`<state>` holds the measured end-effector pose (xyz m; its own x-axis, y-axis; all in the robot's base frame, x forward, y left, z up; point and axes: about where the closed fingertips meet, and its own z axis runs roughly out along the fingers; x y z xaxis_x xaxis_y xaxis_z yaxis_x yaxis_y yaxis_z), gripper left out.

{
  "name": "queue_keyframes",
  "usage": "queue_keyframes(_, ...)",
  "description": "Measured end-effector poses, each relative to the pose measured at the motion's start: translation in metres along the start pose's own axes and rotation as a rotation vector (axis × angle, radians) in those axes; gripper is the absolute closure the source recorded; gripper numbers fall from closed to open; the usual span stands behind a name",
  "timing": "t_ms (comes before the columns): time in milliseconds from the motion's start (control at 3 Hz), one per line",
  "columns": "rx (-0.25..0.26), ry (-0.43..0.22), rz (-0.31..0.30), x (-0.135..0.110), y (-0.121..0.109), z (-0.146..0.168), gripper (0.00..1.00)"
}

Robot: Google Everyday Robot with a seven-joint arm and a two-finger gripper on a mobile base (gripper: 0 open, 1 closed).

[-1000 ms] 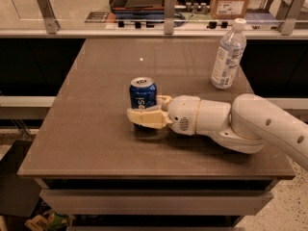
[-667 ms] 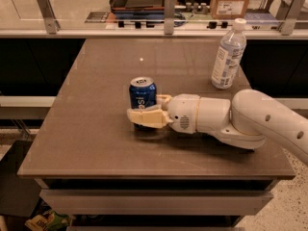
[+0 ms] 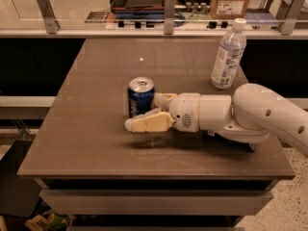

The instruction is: Place pepsi can upright

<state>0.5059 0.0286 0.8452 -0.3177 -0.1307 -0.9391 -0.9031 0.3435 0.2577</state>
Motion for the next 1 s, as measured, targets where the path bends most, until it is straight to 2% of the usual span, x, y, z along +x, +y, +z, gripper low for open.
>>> queue_keyframes(333, -0.012, 0.023, -0.002, 0.001, 0.000, -0.003, 0.00)
queue_keyframes(1000, -0.072, 0.083, -0.030, -0.015, -0.001, -0.004, 0.00)
